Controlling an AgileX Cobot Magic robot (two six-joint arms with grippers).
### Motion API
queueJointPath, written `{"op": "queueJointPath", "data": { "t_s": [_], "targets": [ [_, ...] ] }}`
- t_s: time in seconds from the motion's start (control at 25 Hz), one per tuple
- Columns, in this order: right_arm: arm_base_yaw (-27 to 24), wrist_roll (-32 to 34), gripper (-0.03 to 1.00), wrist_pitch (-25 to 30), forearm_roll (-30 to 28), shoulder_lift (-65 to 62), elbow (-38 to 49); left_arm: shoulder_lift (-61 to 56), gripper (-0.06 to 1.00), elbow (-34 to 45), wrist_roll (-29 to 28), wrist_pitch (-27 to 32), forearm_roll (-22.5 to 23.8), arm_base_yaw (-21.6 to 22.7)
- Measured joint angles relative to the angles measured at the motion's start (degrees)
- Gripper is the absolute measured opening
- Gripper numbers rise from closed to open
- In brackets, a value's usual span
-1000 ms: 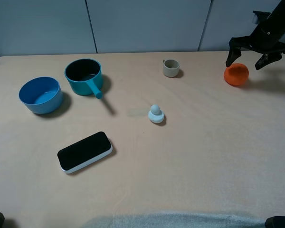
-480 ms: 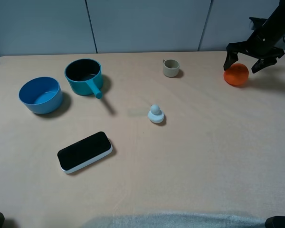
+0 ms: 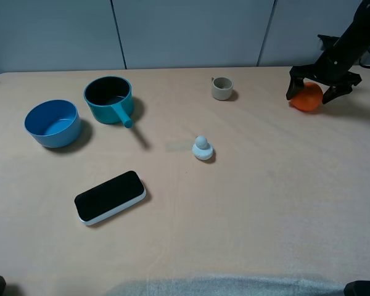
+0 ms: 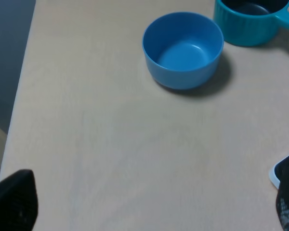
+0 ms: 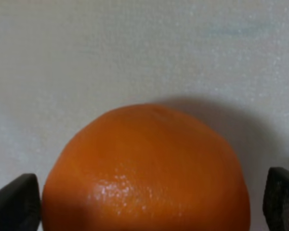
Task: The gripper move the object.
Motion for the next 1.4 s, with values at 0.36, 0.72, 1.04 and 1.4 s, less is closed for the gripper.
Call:
{"op": "queueJointPath", "data": {
  "t_s": [0.36, 0.72, 1.04, 1.4],
  "targets": [
    [0.00, 0.00, 0.69, -0.99, 0.11, 0.15, 0.00, 0.00, 0.99, 0.00, 0.00, 0.00, 0.00, 0.00],
    [0.00, 0.00, 0.61, -0.58, 0.11, 0.15, 0.00, 0.00, 0.99, 0.00, 0.00, 0.00, 0.00, 0.00],
    [0.00, 0.00, 0.55, -0.14, 0.17, 0.15, 0.00, 0.00, 0.99, 0.00, 0.00, 0.00, 0.00, 0.00],
    [0.00, 0.00, 0.55, 0.04, 0.17, 0.15, 0.00, 0.00, 0.99, 0.00, 0.00, 0.00, 0.00, 0.00]
  ]
}}
